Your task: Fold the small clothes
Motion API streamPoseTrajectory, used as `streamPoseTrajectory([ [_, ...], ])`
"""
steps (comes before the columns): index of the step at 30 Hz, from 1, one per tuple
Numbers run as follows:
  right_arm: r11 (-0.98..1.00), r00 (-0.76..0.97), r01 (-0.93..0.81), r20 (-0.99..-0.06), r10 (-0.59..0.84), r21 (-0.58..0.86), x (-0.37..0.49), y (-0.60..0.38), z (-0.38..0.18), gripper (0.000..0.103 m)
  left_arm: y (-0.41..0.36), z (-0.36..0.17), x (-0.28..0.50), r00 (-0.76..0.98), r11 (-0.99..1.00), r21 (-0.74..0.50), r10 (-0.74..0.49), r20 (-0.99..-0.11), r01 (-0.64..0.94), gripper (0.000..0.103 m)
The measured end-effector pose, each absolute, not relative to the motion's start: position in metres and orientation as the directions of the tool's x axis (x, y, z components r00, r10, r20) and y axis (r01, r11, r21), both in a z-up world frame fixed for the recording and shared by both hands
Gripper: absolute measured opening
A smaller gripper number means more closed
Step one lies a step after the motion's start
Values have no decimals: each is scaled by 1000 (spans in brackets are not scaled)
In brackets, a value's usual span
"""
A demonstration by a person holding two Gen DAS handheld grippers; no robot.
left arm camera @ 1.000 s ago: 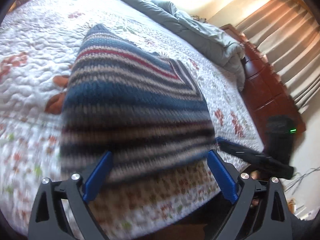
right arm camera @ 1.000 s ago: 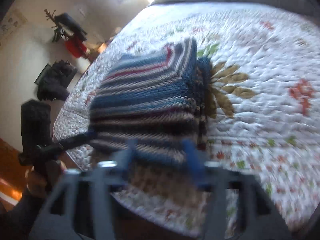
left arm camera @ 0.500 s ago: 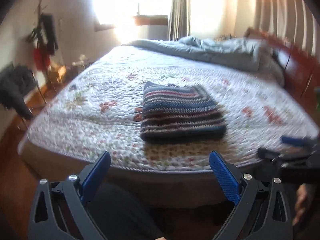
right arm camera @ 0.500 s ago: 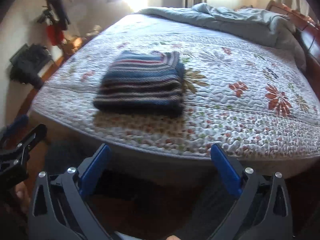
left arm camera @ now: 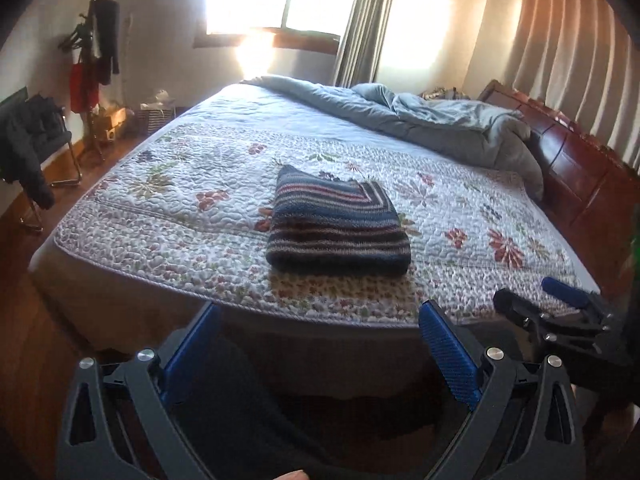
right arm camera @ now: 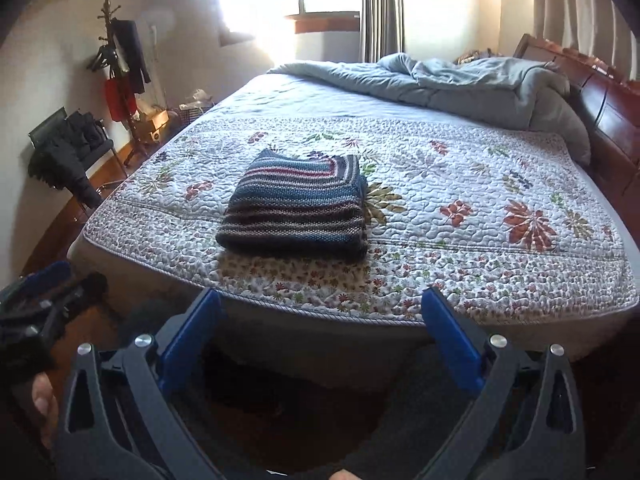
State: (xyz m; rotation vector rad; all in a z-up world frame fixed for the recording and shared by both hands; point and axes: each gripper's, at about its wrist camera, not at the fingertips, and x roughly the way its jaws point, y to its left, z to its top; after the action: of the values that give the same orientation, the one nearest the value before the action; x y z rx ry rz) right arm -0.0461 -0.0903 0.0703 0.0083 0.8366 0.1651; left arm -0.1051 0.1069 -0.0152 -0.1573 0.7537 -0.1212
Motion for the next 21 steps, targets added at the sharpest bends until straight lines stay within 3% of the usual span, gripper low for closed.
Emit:
streamPoseTrajectory([
  [21,990,703,-142,-700,121,29,-77,-80,80,100,97,-9,-136,732,981,-180,-179,-658,78,99],
])
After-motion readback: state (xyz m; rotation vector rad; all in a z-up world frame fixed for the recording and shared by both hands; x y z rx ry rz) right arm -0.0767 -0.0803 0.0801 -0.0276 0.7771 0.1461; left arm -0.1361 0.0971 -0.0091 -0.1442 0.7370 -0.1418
